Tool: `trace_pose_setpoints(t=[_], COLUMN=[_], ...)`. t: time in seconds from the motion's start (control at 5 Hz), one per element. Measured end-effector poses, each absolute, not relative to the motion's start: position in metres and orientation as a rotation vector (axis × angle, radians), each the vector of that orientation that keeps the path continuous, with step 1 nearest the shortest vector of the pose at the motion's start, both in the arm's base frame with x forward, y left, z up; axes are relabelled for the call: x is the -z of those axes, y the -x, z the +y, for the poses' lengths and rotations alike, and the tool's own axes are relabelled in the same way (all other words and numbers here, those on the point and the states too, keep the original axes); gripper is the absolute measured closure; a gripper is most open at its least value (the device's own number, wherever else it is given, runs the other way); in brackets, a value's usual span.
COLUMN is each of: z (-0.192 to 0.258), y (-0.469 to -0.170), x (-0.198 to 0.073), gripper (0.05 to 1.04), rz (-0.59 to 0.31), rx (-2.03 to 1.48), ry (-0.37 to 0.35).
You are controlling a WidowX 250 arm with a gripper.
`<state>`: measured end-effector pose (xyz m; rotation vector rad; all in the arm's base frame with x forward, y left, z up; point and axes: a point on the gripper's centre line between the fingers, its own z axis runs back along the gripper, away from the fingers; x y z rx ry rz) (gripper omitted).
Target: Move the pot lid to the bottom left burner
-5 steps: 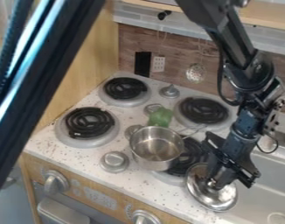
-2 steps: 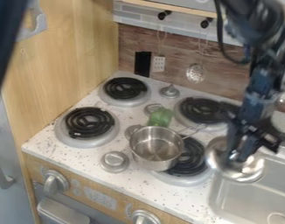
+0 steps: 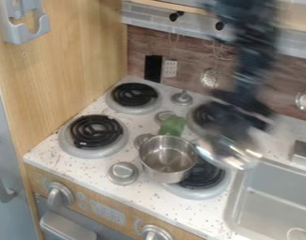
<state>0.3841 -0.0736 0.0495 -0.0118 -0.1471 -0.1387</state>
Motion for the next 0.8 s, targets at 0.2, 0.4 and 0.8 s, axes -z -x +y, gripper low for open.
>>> trace_pose_setpoints(t=[0.2,0.4,0.8], z=[-0.021,0.025,0.11], y=[-0.386,-0.382,-0.368], x=[-0.046,-0.043,-0.035], gripper=[0.846,0.846,0.846], rz=[-0.133,-0.125,-0.116], rx=[-0.011,-0.15,-0.337], ry=[0.013,0.022,-0.048])
